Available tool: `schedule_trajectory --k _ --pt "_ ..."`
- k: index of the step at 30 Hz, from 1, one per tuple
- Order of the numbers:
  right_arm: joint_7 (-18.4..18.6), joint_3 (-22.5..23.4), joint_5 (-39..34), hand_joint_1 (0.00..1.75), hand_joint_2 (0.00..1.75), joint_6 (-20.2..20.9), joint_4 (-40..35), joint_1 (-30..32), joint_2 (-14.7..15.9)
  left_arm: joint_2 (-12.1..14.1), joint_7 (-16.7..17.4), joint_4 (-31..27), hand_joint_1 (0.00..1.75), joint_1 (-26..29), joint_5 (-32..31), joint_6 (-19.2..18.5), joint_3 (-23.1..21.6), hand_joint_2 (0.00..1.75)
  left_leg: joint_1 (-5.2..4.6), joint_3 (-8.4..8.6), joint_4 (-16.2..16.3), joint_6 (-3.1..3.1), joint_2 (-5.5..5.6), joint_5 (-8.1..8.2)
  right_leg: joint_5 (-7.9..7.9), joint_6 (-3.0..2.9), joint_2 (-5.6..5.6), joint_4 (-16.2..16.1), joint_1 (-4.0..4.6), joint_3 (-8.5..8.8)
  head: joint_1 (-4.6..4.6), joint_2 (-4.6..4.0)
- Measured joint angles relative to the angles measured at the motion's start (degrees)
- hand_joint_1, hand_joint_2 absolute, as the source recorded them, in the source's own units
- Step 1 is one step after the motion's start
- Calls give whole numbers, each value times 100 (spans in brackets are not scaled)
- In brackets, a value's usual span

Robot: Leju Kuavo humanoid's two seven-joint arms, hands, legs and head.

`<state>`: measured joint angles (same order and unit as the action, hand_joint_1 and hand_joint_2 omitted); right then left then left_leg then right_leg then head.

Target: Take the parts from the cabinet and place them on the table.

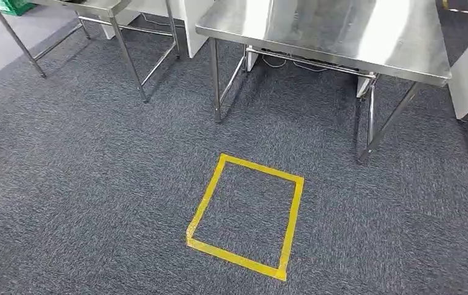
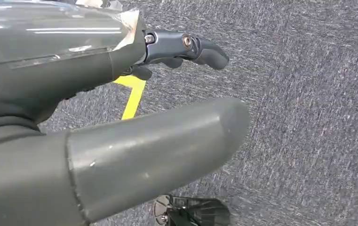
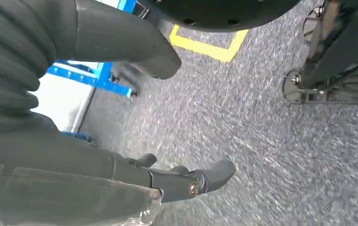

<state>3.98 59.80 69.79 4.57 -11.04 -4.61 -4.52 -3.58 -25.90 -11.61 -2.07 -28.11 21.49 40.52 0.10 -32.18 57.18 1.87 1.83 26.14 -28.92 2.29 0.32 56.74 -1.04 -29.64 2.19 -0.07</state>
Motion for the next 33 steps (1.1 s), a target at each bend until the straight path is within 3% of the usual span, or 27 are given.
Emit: schedule_trajectory --k 2,4,6,8,9,10,11,13,14,15,17,18,19,20,21,23,24,25,26,28,29,31,33 --pt "44 -31 22 0 175 0 0 -1 9 0 4 0 0 6 9 0 46 0 4 -8 -9 -33 6 -15 0 -75 -15 15 18 -4 -15 0" --pt "52 -57 35 0 175 0 0 -2 9 7 22 0 0 16 4 0 68 0 62 -42 44 -80 -5 25 49 -167 -43 -12 -68 55 -9 0" --pt "50 -79 35 0 175 0 -2 -3 20 -13 24 0 0 13 -4 0 70 0 68 -275 598 -137 -117 420 59 -260 -64 -11 -42 55 -61 0" --pt "50 -81 37 0 175 0 -2 5 20 -15 31 0 0 15 -4 0 85 0 78 -728 1541 -182 -145 838 53 -269 -99 -8 -16 46 -63 0" --pt "50 -81 37 0 175 0 0 9 24 -15 33 0 0 19 -4 0 94 0 81 -873 1815 -188 -146 892 50 -273 -114 -7 -6 43 -63 0" --pt "52 -83 37 0 175 0 -2 9 26 -15 35 0 0 22 -4 0 100 0 84 -889 1823 -183 -148 829 47 -275 -124 -7 2 47 -63 0" --pt "50 -85 37 0 175 0 -2 5 28 -17 35 0 0 22 -4 0 107 0 85 -753 1515 -158 -162 601 44 -278 -132 -7 10 52 -65 0" --pt "50 -92 37 0 175 0 0 -8 26 -15 35 0 0 19 -4 0 111 0 79 -195 434 -83 -206 88 37 -282 -137 -8 20 74 -66 0" --pt "50 -98 37 0 175 0 0 -13 26 -13 35 0 0 10 -4 0 114 0 53 -5 44 -33 -294 64 37 -282 -140 -10 24 80 -66 0" --pt "50 -101 37 0 175 0 0 -18 20 -9 35 0 0 0 -4 -2 111 0 19 -15 52 -32 -305 55 25 -254 -150 -11 89 67 -57 0" --pt "50 -107 37 0 175 0 0 -19 26 -13 35 0 0 0 -4 0 114 0 -14 -33 50 -1 -261 61 26 -211 -167 -22 51 62 -65 0" --pt "50 -111 39 0 175 0 0 -25 24 -9 35 0 0 5 -4 0 114 0 -26 -36 31 32 -244 47 39 -163 -186 -62 50 76 -70 0" --pt "50 -116 39 0 175 0 -2 -25 26 -11 35 0 0 3 -4 0 114 0 18 32 -103 82 -222 -28 30 -120 -193 -69 118 76 -63 0" --pt "50 -116 39 0 175 0 -2 -24 42 -24 33 0 0 1 -4 0 114 0 26 72 -177 105 -223 -72 -56 -129 -160 64 79 17 -48 0" --pt "50 -118 39 0 175 0 0 -22 37 -22 33 0 0 0 -4 0 116 0 38 72 -197 154 -209 -98 -250 -178 -110 391 80 -135 -46 0" --pt "52 -118 37 0 175 0 0 -20 39 -28 35 0 0 1 -4 0 116 0 26 50 -194 153 -171 -98 -629 -207 -83 1304 46 -586 -22 0" --pt "50 -118 35 0 175 -2 0 -19 44 -31 37 0 0 2 -4 -4 116 0 19 41 -189 153 -154 -99 -735 -186 -77 1670 37 -766 -24 0" --pt "42 -116 28 0 175 -9 0 -9 48 -31 46 0 0 7 -11 -11 116 0 18 40 -182 151 -130 -99 -710 -140 -75 1740 31 -807 -17 0" --pt "31 -116 13 0 175 -13 0 0 57 -33 50 0 0 9 -15 -31 116 0 18 42 -173 147 -110 -97 -582 -76 -75 1532 27 -711 -20 0" --pt "0 -116 2 0 175 -15 0 3 92 -42 24 0 0 2 -57 -83 116 0 30 40 -118 114 -48 -75 -100 62 -65 408 -12 -158 -17 0" --pt "-4 -116 -11 0 175 -18 0 2 96 -37 6 -2 0 -2 -59 -107 116 0 22 26 -69 75 -30 -50 16 68 -19 -46 -43 44 -9 0" --pt "-2 -116 -55 0 175 -15 0 -6 98 -20 -9 -9 0 -8 -81 -129 116 0 -21 11 -22 7 -10 -14 35 -65 -6 -11 26 -4 -4 0" --pt "44 -114 -77 0 175 -31 0 -20 114 -13 0 -11 0 -13 -133 -157 114 0 1 6 -32 -28 -3 -29 39 -136 -17 -2 34 -6 -42 0"
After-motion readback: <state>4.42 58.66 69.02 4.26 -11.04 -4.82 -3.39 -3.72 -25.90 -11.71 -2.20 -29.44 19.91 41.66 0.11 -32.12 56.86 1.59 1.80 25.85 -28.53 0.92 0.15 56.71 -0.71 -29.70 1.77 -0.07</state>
